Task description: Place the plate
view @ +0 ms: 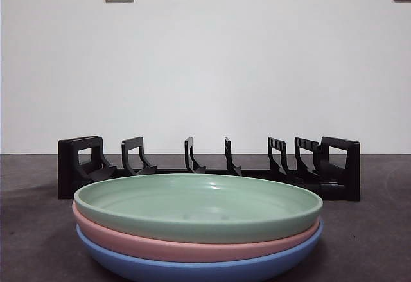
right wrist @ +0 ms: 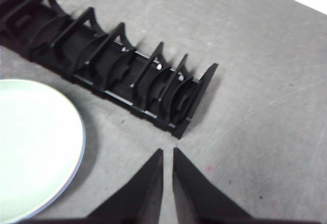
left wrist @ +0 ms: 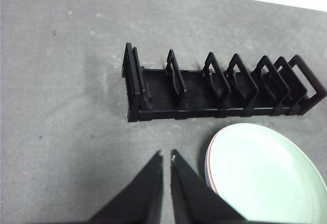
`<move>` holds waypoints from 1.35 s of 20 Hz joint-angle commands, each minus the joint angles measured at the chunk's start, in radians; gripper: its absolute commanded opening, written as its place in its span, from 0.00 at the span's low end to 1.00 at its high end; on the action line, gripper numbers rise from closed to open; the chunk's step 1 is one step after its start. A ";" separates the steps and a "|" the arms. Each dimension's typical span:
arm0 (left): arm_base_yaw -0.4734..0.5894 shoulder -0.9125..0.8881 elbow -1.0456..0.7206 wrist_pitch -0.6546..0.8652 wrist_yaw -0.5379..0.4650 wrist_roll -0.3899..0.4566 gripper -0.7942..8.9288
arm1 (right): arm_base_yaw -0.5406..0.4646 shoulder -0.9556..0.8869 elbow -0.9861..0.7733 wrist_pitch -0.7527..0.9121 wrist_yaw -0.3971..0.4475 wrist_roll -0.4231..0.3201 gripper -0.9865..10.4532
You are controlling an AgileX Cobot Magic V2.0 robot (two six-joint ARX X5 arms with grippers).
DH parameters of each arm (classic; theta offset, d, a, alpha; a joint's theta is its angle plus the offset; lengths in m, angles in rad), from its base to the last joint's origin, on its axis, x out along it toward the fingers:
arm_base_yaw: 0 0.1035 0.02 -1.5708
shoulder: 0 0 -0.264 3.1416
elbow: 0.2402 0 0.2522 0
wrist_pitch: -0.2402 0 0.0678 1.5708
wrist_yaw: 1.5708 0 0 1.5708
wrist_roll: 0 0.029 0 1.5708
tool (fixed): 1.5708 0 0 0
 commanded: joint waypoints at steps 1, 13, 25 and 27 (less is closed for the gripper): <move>-0.005 0.000 0.007 0.011 0.005 0.013 0.09 | 0.007 -0.004 0.013 0.007 -0.003 -0.003 0.11; 0.115 -0.079 -0.242 0.438 0.002 0.335 0.09 | 0.007 -0.007 0.013 0.021 -0.003 -0.003 0.10; 0.529 -0.382 -0.783 0.780 0.222 0.312 0.09 | 0.007 -0.009 0.013 0.025 -0.002 -0.003 0.10; 0.533 -0.382 -0.790 0.764 0.222 0.289 0.09 | 0.007 -0.009 0.013 0.026 -0.003 -0.003 0.10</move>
